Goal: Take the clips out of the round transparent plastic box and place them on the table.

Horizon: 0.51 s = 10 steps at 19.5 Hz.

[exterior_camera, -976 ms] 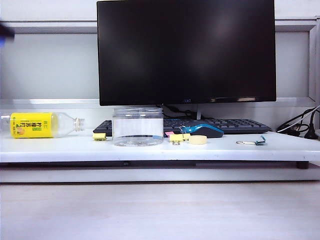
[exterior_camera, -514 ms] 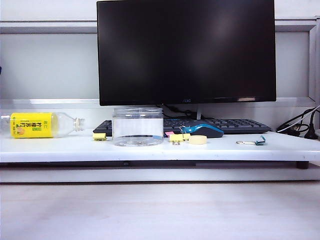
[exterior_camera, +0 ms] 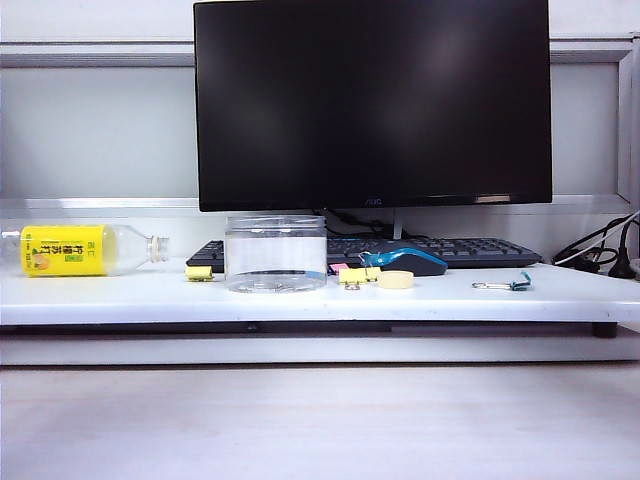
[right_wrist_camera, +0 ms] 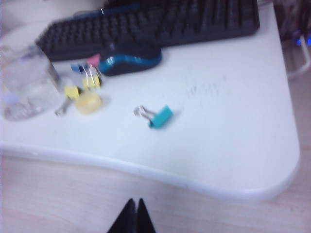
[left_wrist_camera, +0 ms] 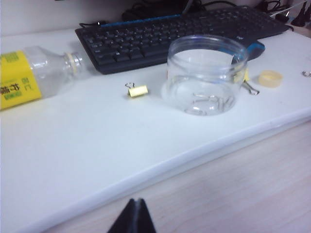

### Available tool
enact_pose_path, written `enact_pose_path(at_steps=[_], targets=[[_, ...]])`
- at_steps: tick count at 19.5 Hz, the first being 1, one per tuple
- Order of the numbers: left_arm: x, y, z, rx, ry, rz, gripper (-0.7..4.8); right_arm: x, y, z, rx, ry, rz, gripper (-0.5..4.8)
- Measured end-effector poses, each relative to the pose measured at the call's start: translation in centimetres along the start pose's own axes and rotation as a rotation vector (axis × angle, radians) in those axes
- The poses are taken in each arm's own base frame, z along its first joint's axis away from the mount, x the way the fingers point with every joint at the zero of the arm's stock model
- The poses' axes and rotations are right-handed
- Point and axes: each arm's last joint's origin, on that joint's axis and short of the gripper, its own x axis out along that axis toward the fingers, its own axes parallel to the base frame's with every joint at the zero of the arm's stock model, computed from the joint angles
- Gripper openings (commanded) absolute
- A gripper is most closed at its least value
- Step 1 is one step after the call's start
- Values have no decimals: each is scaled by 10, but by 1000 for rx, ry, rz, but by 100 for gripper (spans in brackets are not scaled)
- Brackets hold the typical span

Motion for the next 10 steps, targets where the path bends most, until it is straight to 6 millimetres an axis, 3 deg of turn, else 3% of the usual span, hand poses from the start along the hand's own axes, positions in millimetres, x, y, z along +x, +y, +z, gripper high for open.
enact_pose_path(at_steps=[6,10], targets=[[1,0,-5,3,-12,0,-6,5,-4,-18,1,15,41,-3],[3,0,-21,1,37,-1,-6,6,-4,-23,-17,37,77,-3]])
